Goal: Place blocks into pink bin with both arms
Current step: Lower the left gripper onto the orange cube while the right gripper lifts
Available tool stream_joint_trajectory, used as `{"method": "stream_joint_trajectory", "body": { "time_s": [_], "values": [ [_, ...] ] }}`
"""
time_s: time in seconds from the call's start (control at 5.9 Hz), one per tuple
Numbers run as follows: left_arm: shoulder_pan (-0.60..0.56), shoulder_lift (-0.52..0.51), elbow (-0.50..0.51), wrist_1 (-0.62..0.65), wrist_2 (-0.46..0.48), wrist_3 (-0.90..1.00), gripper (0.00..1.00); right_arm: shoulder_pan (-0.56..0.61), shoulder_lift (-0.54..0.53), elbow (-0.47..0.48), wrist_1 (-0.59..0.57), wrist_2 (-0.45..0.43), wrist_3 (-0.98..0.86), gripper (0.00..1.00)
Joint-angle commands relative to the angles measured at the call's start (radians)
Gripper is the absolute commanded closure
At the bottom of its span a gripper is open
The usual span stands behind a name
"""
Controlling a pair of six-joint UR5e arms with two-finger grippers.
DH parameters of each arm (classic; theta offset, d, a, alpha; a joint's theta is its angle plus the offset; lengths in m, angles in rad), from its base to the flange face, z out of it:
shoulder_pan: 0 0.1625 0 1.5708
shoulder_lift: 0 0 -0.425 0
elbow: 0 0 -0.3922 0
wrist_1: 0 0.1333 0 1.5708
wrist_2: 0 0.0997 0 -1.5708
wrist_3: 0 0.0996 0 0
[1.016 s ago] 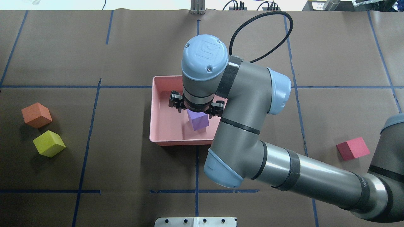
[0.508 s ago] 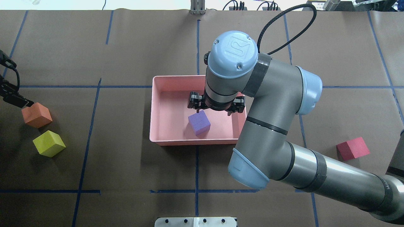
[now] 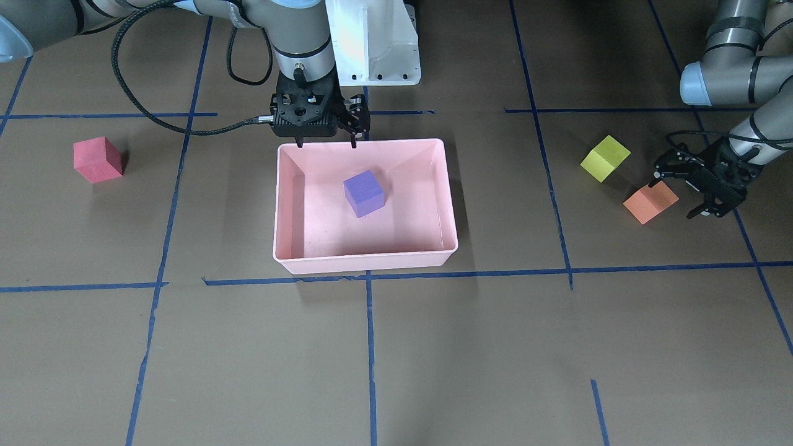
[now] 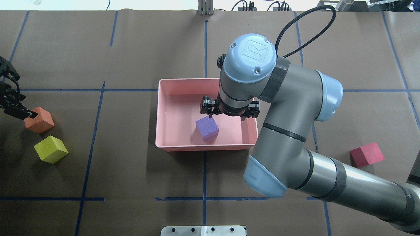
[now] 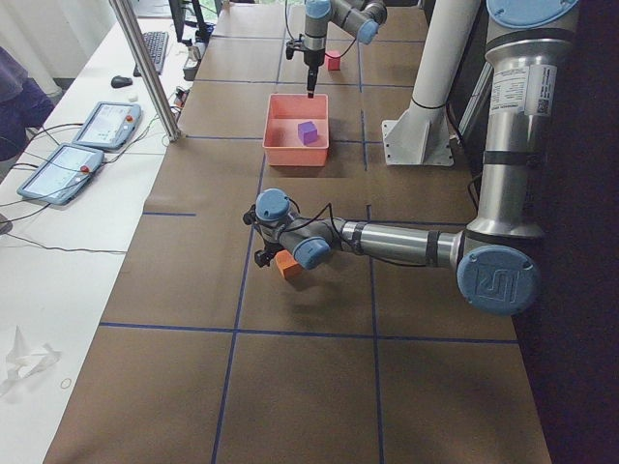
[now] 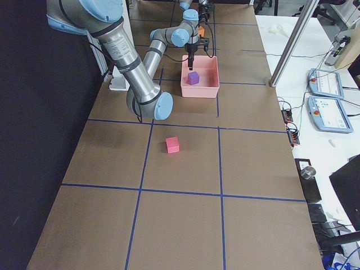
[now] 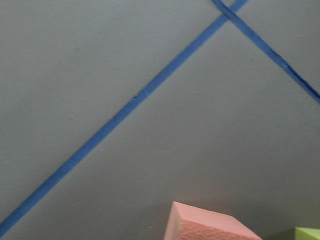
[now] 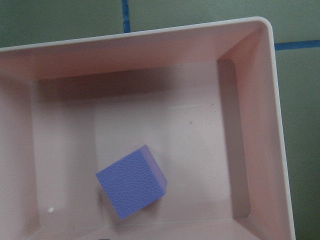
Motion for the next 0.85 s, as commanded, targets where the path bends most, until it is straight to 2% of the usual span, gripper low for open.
{"method": "stream_joint_trajectory", "body": {
  "time_s": [0.0, 0.34, 0.68],
  "values": [
    [0.025, 0.014, 0.001, -0.001, -0.005, 0.007, 0.00, 0.000, -0.021, 0.020, 0.001, 0.000, 0.000, 0.00],
    [0.071, 0.013, 0.013, 0.008, -0.002, 0.004, 0.00, 0.000, -0.033, 0.027, 0.001, 0.001, 0.000, 0.00],
    [0.096, 0.004, 0.033, 0.017, 0.004, -0.004, 0.07, 0.000, -0.039, 0.027, 0.004, 0.003, 0.000, 0.00]
  ]
}}
